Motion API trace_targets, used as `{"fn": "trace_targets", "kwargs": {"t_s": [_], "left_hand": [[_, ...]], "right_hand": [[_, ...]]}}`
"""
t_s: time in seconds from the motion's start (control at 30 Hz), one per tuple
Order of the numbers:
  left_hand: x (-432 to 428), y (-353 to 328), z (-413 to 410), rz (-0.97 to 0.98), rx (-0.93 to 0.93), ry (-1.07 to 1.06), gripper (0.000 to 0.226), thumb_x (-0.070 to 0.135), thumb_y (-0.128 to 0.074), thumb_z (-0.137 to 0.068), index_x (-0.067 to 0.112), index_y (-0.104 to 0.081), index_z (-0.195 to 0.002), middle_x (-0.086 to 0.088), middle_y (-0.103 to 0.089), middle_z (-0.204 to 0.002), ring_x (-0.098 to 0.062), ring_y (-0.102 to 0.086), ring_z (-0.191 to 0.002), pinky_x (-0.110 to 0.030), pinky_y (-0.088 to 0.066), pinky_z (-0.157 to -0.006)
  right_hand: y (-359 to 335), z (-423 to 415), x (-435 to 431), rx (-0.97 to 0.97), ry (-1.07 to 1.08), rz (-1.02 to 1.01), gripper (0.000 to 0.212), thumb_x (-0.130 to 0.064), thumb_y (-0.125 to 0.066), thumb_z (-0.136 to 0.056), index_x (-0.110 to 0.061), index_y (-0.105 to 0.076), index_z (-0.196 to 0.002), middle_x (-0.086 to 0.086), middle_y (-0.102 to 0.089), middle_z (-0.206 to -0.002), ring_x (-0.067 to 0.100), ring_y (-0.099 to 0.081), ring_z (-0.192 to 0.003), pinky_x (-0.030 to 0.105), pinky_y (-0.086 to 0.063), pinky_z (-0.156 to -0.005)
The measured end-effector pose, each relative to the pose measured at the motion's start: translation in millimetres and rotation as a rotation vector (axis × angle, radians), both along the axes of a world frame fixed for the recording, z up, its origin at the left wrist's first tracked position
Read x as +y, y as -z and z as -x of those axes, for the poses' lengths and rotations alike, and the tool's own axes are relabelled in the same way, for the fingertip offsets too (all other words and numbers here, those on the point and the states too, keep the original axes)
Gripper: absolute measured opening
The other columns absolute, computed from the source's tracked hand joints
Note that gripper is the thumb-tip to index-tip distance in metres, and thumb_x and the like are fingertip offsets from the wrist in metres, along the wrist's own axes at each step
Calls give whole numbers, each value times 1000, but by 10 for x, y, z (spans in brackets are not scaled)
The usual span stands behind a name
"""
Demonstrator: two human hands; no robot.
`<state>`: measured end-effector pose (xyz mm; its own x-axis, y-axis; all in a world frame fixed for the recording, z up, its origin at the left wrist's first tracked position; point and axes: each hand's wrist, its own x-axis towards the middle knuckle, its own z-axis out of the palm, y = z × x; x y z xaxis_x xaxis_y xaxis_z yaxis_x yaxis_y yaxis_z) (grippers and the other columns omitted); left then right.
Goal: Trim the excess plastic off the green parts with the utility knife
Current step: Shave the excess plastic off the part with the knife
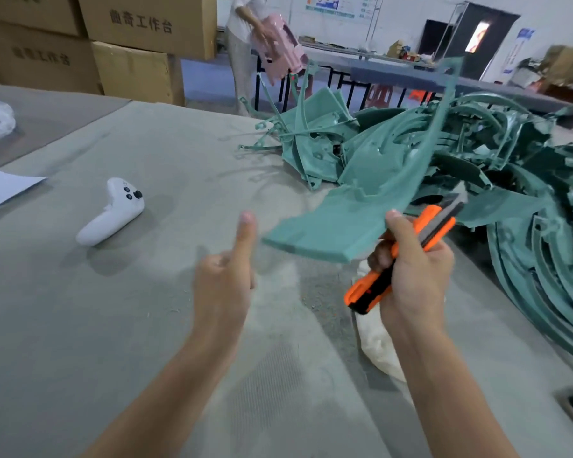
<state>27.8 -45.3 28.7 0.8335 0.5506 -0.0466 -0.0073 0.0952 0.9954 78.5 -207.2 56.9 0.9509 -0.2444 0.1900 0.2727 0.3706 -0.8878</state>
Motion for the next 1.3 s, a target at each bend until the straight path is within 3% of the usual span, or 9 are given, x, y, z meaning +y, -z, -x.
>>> {"fn": "trace_targets", "kwargs": {"t_s": [0.07,0.23,0.37,0.43,0.5,0.73,0.83,1.13,1.3], "left_hand": [[28,19,-2,-471,-307,-261,60,75,-61,-66,22,-36,-52,14,-34,-48,-3,-31,-46,-15,-26,-46],[-73,158,-2,-1101,-493,77,85,63,-70,-71,7,-51,-133,-4,-58,-130,-17,-51,-123,-32,-37,-109],[-7,211,-21,-1055,-566,-114,27,9,-63,-77,11,-74,-102,9,-73,-89,-6,-61,-87,-14,-46,-78],[15,157,-9,-824,-469,-166,17,28,-66,-82,14,-72,-73,21,-56,-55,2,-53,-58,-10,-38,-53],[-3,131,-35,-552,-367,-175,42,44,-65,-79,9,-58,-58,0,-53,-50,-2,-44,-48,-23,-37,-43],[91,179,-109,-377,-345,-130,29,34,-66,-81,9,-61,-67,-9,-64,-61,-5,-49,-51,-33,-43,-48],[180,207,-140,-484,-371,-187,44,35,-63,-81,-2,-53,-61,-23,-55,-56,-8,-37,-48,-34,-34,-46],[250,226,-151,-705,-473,-160,36,18,-63,-87,14,-41,-59,12,-24,-50,-11,-27,-50,-15,-22,-45],[220,216,-139,-745,-488,-173,37,14,-64,-84,20,-37,-61,-6,-31,-45,-17,-28,-51,-18,-22,-45]], "right_hand": [[-65,6,-58,-40,89,-10,44,-7,-62,-93,-23,-53,-53,-6,-44,-47,10,-34,-39,21,-32,-40],[-90,162,56,-73,-11,58,37,-7,-60,-93,-15,-54,-58,-1,-49,-50,11,-34,-38,22,-32,-40],[-108,265,136,-86,-233,193,29,-22,-66,-88,-23,-61,-59,4,-57,-55,14,-39,-37,26,-35,-41],[-141,292,133,-112,-249,260,27,-39,-66,-87,-17,-62,-72,5,-61,-62,16,-41,-41,28,-35,-41],[-156,274,101,-134,-221,365,35,-52,-55,-90,-17,-60,-90,3,-63,-70,16,-44,-47,27,-37,-45],[-218,100,93,-316,-31,1011,12,-27,-50,-102,-17,-57,-99,-9,-66,-78,8,-60,-63,42,-52,-65],[-183,42,157,-377,16,1049,15,-27,-55,-100,-15,-60,-92,-11,-68,-75,8,-62,-60,40,-52,-61],[78,-69,236,-376,73,997,12,-24,-53,-101,-15,-61,-101,-8,-69,-76,4,-59,-58,26,-47,-59],[111,-60,240,-411,76,990,11,-20,-53,-102,-11,-58,-97,-1,-66,-73,11,-58,-56,33,-46,-57]]}}
